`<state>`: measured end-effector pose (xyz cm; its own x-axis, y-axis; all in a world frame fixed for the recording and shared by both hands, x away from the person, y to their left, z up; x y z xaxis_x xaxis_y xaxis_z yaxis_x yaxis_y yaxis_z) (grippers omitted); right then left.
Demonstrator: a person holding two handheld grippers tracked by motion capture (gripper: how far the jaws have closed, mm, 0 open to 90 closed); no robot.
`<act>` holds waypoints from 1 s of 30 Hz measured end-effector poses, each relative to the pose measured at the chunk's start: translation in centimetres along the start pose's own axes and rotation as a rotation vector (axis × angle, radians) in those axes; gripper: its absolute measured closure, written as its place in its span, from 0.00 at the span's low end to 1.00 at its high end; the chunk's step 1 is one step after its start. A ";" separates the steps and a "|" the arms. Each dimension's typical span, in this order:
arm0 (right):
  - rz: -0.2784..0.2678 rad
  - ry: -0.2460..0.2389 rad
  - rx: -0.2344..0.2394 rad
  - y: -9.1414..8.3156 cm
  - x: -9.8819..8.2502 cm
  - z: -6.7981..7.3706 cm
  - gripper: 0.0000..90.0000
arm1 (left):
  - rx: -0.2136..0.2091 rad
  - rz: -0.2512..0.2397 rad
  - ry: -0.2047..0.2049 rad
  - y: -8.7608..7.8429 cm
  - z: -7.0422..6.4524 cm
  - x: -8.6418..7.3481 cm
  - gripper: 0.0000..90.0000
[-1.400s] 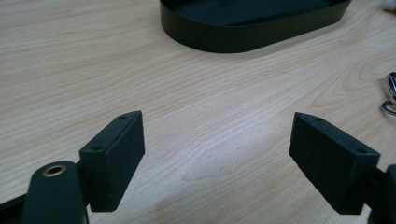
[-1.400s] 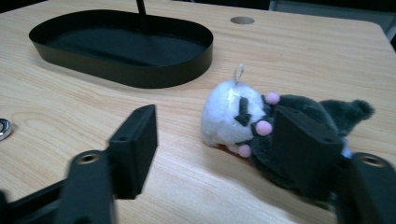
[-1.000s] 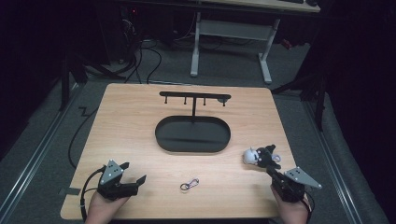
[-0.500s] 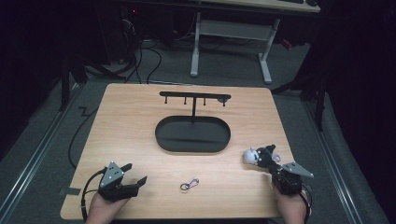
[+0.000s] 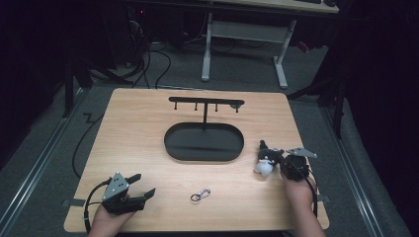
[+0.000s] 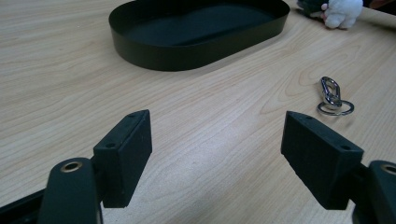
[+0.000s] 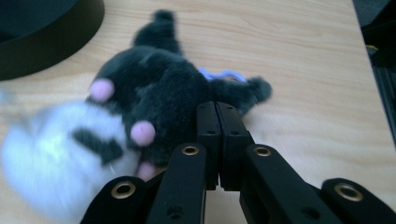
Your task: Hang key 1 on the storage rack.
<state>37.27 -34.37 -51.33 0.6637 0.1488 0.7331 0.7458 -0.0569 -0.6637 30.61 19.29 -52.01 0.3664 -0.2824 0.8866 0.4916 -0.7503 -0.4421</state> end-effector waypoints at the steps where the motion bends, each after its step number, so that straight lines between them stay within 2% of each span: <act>1: -0.004 -0.005 0.022 0.6 0.6 0.4 0.99 | -0.002 -0.001 0.002 0.0 0.0 0.0 0.28; 6: -0.001 -0.040 0.041 1.1 1.3 1.3 0.99 | -0.011 0.006 0.005 0.2 -0.1 0.0 0.29; 8: -0.021 -0.042 0.041 0.6 1.6 1.4 0.99 | -0.013 0.005 0.006 0.1 -0.1 0.0 0.29; 9: -0.053 -0.035 0.048 -0.5 1.9 1.6 0.99 | -0.016 0.004 0.007 0.1 0.0 0.0 0.29; 11: -0.069 -0.029 0.055 -1.0 2.0 1.7 0.99 | -0.016 0.002 0.005 0.1 0.0 0.0 0.29; 12: -0.130 -0.031 0.095 -3.0 2.0 2.7 0.97 | -0.017 -0.005 0.000 0.1 0.0 -0.1 0.29; 14: -0.142 -0.033 0.100 -3.4 2.0 3.0 0.97 | -0.019 -0.008 -0.003 0.1 0.0 -0.1 0.29; 16: -0.192 -0.043 0.145 -5.1 1.9 4.7 0.97 | -0.021 -0.007 -0.004 0.1 -0.1 -0.1 0.29; 18: -0.214 -0.078 0.182 -6.0 1.7 6.4 0.96 | -0.022 -0.008 -0.002 0.2 -0.3 -0.1 0.29; 19: -0.215 -0.090 0.203 -6.1 1.6 7.2 0.96 | -0.022 -0.007 0.002 0.2 -0.4 -0.1 0.29; 20: -0.196 -0.106 0.240 -5.9 1.3 8.6 0.96 | -0.022 -0.007 0.007 0.2 -0.5 -0.1 0.29; 21: -0.196 -0.106 0.240 -5.9 1.3 8.6 0.96 | -0.023 -0.007 0.010 0.2 -0.6 -0.1 0.29; 24: -0.149 -0.155 0.234 -4.7 0.7 9.9 0.96 | -0.027 -0.011 0.018 0.2 -0.8 -0.1 0.29; 27: -0.101 -0.140 0.217 -3.6 0.0 9.7 0.96 | -0.029 -0.011 0.019 0.2 -0.8 -0.1 0.29; 30: -0.089 -0.119 0.201 -3.3 -0.7 8.6 0.96 | -0.029 -0.010 0.019 0.2 -0.8 -0.1 0.29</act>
<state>33.89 -25.84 -50.88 0.5755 0.2601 0.7754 0.7671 0.1572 -0.6220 30.03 18.73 -52.10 0.3462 -0.2861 0.8935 0.4721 -0.7699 -0.4295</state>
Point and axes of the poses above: each handheld gripper's, and its own axes: y roughly forward along the jaws, x roughly out of its top, z roughly to its left, the point moved 1 cm from there along y, roughly forward along the jaws, and after that the axes turned 8 degrees about -x, right-handed, at the moved point
